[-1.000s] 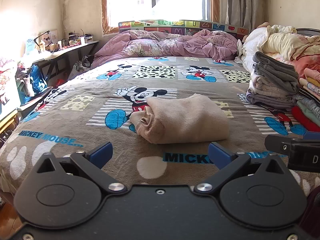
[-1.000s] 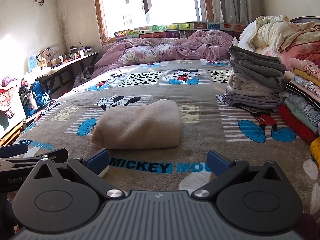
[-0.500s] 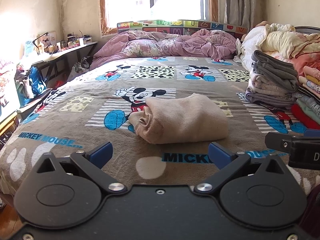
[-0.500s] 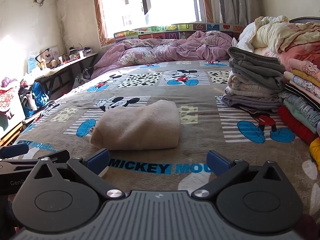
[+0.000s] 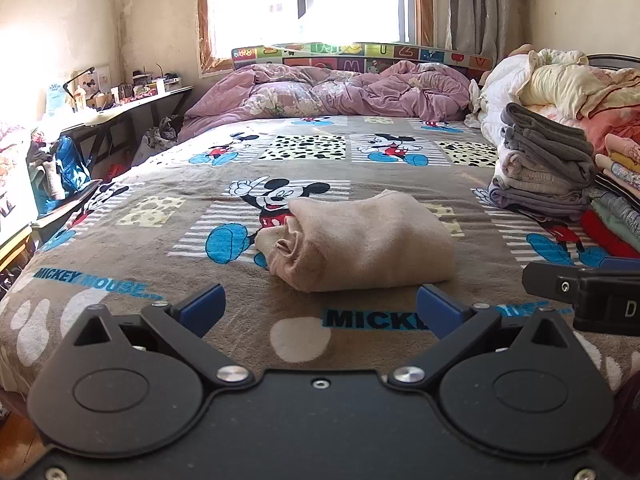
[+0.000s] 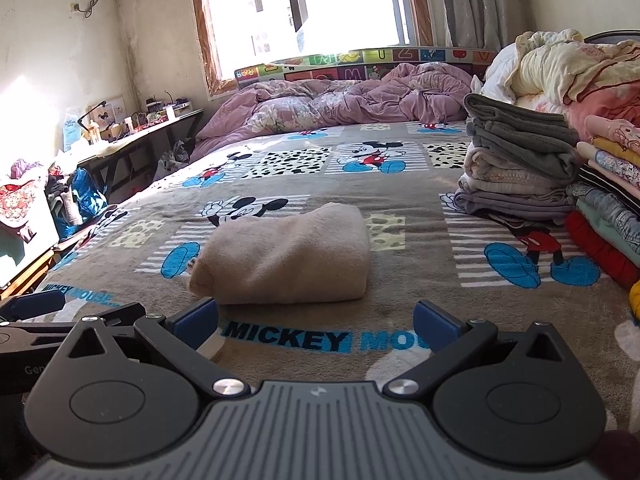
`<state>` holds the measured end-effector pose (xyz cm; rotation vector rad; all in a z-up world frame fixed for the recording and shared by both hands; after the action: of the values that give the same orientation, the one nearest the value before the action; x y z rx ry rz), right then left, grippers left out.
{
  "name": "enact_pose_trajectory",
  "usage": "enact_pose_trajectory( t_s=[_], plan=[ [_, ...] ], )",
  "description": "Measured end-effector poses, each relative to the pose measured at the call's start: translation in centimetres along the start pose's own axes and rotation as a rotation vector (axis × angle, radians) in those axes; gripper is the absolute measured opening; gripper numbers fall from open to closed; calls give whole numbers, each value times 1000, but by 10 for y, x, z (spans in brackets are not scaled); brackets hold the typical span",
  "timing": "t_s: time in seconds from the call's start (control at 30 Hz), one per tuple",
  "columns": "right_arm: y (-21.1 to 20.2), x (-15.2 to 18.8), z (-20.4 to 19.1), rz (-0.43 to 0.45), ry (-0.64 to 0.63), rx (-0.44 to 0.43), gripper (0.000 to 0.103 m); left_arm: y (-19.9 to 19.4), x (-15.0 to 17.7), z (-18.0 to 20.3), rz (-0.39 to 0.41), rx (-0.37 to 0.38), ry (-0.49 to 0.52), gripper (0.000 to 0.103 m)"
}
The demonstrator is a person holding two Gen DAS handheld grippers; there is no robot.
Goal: Fold clothes
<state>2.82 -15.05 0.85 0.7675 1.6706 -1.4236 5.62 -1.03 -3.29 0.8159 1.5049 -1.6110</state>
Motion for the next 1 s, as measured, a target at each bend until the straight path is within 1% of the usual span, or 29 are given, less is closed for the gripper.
enact_pose_trajectory(
  t_s=[0.07,0.2,0.43,0.67,0.83,0.97,1.0],
  plan=[
    [7,-4,2,3,1,-5,103,6,-3,1,-7,2,13,103],
    [28,-4,10,14,20,-23,103,24,-9,2,-25,-28,44,103],
    [79,5,30,37,77,-66,103,71,-9,8,-99,-66,99,103],
    [129,13,51,61,134,-110,103,115,-7,18,-170,-83,137,103],
    [156,35,69,52,196,-169,103,149,-25,9,-180,-71,80,103],
    [169,38,78,28,225,-184,103,180,-43,1,-186,-47,10,103],
    [172,38,80,21,232,-188,103,188,-46,1,-196,-47,7,103]
  ],
)
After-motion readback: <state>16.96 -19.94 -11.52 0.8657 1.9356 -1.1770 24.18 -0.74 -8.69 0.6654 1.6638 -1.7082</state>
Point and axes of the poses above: each gripper's, at about its wrist camera, not at the fingertips, and y roughly the way its jaws point, z to its right, x to its underside, the point moved 6 cm from there along y, roughly the way its jaws point, and after that the axes turned 9 degrees about -y, right-handed, at the moved point
